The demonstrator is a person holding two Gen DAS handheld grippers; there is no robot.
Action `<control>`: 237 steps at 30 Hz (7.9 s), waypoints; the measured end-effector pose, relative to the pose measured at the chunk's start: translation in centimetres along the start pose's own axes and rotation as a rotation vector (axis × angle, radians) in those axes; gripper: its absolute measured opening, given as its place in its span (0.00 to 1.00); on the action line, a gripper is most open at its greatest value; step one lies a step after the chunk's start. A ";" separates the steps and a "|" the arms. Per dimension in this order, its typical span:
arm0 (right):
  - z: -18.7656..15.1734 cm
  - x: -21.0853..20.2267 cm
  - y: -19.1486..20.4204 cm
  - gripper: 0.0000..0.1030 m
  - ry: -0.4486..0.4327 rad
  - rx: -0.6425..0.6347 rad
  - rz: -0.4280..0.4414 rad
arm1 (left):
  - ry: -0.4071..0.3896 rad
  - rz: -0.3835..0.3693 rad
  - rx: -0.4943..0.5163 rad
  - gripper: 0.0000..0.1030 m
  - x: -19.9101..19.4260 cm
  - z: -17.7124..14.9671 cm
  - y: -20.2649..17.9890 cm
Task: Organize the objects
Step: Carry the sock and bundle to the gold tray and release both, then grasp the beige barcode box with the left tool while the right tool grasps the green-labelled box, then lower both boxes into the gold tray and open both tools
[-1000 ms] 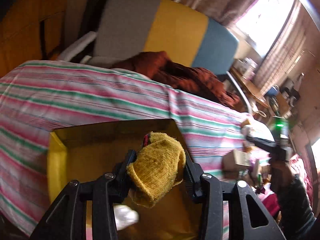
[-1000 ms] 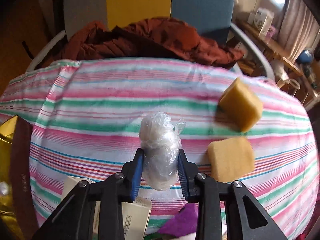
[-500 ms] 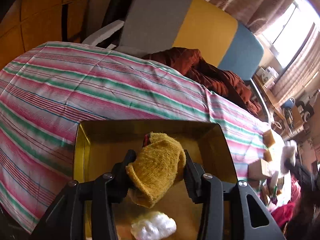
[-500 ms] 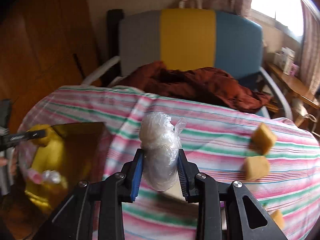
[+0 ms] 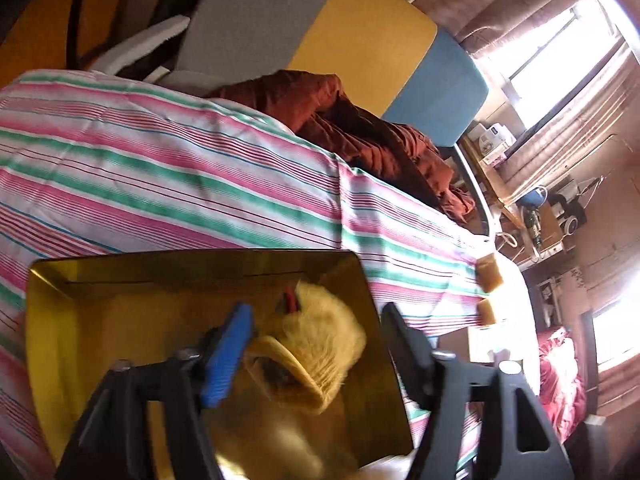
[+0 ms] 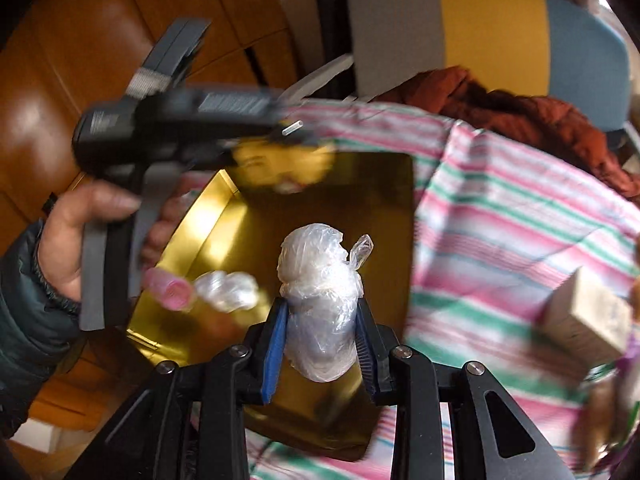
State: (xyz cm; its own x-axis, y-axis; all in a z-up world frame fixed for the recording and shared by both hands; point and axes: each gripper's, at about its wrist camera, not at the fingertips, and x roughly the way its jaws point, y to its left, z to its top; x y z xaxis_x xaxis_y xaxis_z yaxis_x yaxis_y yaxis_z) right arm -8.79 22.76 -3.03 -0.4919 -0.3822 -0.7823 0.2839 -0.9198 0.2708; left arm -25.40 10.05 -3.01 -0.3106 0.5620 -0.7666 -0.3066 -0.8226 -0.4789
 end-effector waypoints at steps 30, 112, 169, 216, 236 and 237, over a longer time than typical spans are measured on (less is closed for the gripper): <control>-4.3 -0.9 3.5 0.92 -0.076 -0.030 -0.145 | -0.317 0.327 0.027 0.76 -14.0 -17.8 3.2; -11.8 -20.1 -29.8 1.00 -0.423 0.794 -0.568 | -0.072 0.256 0.703 0.76 0.6 -19.7 -20.2; -13.2 -16.8 -33.1 1.00 -0.234 0.924 -0.380 | 0.186 0.011 0.728 0.48 8.4 -16.3 -22.6; -2.3 -1.1 2.5 0.70 -0.069 0.011 -0.030 | -0.184 0.316 0.088 0.49 -9.6 -9.0 6.7; -4.5 5.0 7.2 0.90 0.066 0.011 0.200 | -0.265 0.361 0.032 0.60 -13.3 -13.0 7.4; -4.7 4.8 7.1 0.91 0.062 0.011 0.184 | -0.275 0.366 0.029 0.60 -13.6 -13.3 7.2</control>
State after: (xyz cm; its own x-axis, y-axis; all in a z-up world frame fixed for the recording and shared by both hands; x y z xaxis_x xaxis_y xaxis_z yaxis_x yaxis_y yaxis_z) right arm -5.24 14.80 -7.48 -0.3807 -0.5385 -0.7518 0.3557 -0.8357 0.4185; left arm -11.44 -4.66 -1.76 -0.6291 0.2402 -0.7393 -0.1563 -0.9707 -0.1824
